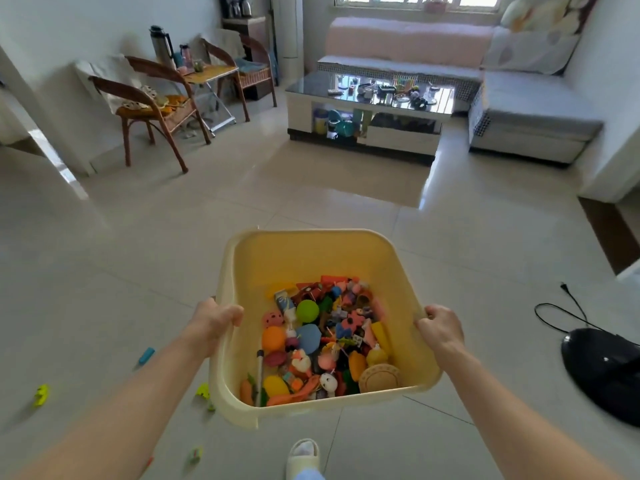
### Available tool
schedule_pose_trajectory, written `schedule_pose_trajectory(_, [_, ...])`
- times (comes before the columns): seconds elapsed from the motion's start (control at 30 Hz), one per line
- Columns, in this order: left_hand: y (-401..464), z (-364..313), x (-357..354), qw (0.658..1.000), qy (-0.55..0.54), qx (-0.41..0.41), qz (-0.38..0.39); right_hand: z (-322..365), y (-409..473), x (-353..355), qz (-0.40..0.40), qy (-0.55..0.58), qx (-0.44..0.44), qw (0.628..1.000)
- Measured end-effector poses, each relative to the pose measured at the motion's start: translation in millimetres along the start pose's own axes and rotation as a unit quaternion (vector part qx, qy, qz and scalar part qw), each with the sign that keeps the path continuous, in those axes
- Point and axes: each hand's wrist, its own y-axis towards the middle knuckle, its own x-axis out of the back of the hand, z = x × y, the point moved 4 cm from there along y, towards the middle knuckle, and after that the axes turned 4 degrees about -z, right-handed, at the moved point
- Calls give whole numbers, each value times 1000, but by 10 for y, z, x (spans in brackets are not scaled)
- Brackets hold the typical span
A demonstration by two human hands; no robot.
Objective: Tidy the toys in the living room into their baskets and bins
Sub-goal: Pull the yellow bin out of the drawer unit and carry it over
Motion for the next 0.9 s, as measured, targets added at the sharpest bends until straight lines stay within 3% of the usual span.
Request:
schedule_pose_trajectory(0.5, [2560, -2228, -1618, 998, 33, -28, 43, 1003, 3166, -96, -47, 55, -48, 996])
schedule_pose_trajectory(0.9, [4374, -3924, -2627, 1000, -11, -8, -16, 2466, 6009, 35, -25, 30, 13, 999])
